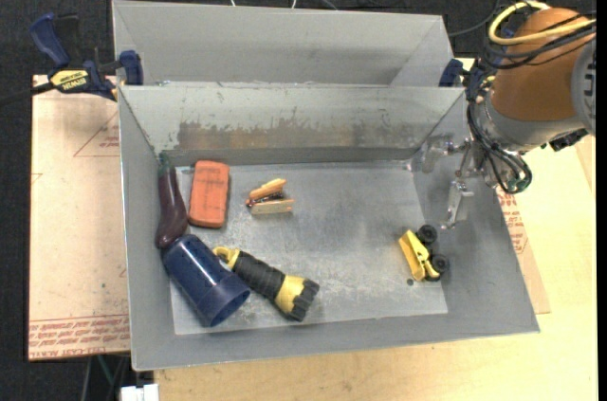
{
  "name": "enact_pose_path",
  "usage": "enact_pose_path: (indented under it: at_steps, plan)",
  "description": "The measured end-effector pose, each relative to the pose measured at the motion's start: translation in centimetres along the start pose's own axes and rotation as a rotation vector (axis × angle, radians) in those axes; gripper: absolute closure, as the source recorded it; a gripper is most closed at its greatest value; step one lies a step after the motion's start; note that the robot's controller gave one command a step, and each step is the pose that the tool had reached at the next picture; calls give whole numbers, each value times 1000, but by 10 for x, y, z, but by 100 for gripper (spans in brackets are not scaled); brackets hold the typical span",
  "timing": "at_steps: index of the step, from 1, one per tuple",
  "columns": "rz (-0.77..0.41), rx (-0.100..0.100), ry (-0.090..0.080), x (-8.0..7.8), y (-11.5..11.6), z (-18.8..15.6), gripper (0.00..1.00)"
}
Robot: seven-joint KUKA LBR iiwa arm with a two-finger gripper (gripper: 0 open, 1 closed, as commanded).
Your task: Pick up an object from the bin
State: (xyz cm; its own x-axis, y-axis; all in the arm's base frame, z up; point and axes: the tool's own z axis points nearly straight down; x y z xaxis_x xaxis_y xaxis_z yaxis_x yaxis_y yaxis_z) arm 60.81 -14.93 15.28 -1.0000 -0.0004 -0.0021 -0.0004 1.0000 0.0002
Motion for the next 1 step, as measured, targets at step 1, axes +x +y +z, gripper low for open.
enact_pose_path:
  at_steps: [1]
  plan:
    - [-661,-2,-1,12,12,59,0]
